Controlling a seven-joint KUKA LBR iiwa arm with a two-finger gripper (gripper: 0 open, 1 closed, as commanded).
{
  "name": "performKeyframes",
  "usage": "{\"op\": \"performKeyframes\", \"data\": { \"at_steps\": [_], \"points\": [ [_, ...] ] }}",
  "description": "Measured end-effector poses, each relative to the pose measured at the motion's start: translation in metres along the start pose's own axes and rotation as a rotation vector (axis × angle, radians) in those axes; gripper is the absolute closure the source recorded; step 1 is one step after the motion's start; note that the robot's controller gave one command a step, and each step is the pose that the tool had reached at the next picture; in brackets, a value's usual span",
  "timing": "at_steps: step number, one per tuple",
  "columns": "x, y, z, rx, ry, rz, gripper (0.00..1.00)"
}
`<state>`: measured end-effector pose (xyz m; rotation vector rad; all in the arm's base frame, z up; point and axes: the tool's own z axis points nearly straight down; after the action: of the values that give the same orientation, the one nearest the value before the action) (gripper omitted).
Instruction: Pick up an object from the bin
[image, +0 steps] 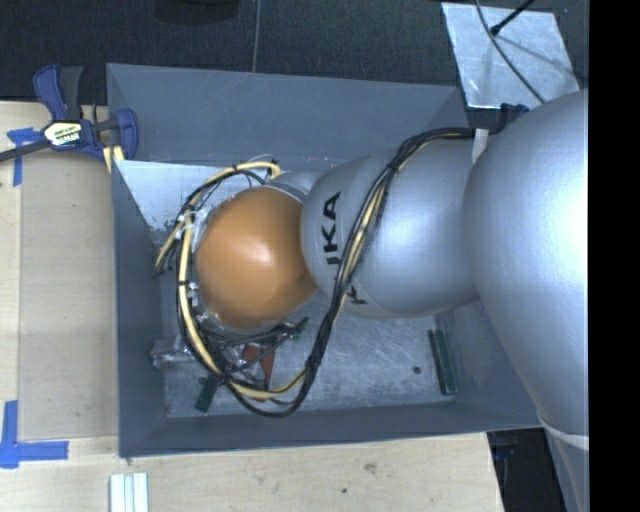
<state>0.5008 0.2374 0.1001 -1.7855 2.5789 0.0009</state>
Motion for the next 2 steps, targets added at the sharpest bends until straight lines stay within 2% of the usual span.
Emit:
{"op": "performKeyframes", "data": {
  "at_steps": [1, 2],
  "points": [
    [-0.0002, 0.0030, 0.0304, -0.004, 0.009, -0.322, 0.00],
    [0.0007, 0.0021, 0.0302, -0.005, 0.009, -0.317, 0.00]
  ]
}}
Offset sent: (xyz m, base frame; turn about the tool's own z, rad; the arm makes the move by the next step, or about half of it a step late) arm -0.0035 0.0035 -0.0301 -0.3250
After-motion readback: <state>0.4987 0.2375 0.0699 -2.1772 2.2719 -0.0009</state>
